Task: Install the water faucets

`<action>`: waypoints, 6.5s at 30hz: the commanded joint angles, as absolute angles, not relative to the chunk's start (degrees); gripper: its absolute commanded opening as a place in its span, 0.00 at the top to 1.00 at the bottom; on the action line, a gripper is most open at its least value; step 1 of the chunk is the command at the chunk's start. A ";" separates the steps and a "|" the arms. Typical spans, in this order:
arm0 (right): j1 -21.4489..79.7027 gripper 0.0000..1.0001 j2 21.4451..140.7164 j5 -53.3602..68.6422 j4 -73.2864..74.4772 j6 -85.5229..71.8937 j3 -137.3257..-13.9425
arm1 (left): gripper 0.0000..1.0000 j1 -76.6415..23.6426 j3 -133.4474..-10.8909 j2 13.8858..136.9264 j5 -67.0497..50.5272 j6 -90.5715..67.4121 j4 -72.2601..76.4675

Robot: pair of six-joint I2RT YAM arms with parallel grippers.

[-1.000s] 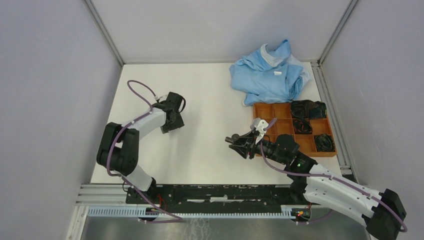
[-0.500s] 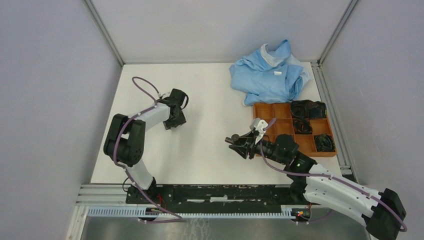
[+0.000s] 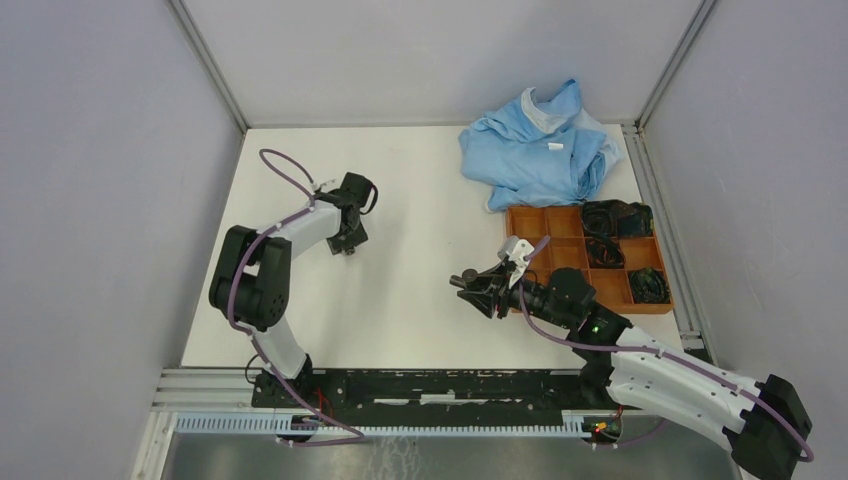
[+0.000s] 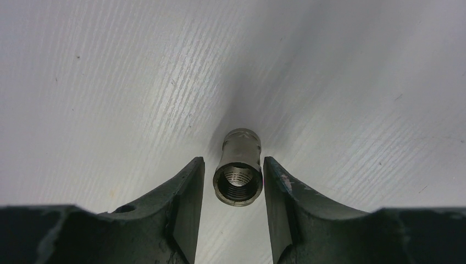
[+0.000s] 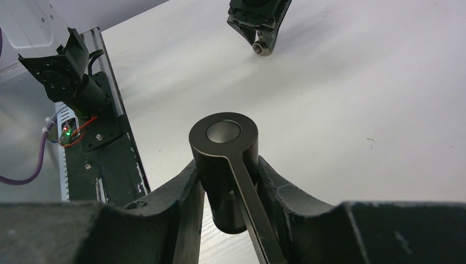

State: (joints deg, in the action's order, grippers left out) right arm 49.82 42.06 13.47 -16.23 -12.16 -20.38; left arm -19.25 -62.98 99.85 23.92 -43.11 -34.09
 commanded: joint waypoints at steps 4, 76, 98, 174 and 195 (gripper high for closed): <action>49.83 1.00 41.66 13.67 -20.62 -12.26 -21.10 | 0.51 -19.42 -63.11 99.82 24.26 -44.10 -33.38; 102.05 1.00 40.11 -52.24 -43.49 69.80 -13.11 | 0.98 -23.73 -53.37 70.18 -80.59 -36.15 -26.40; 109.32 1.00 71.80 -45.74 -107.68 116.93 -2.90 | 0.98 -28.30 -53.09 69.07 -79.50 -38.23 -27.02; 106.81 1.00 75.49 -49.79 -95.38 97.50 -14.73 | 0.98 -33.69 -51.06 68.17 -73.71 -35.68 -29.00; 107.56 1.00 70.90 -49.93 -85.69 80.83 -16.70 | 0.98 -33.70 -51.34 67.95 -74.21 -35.68 -28.02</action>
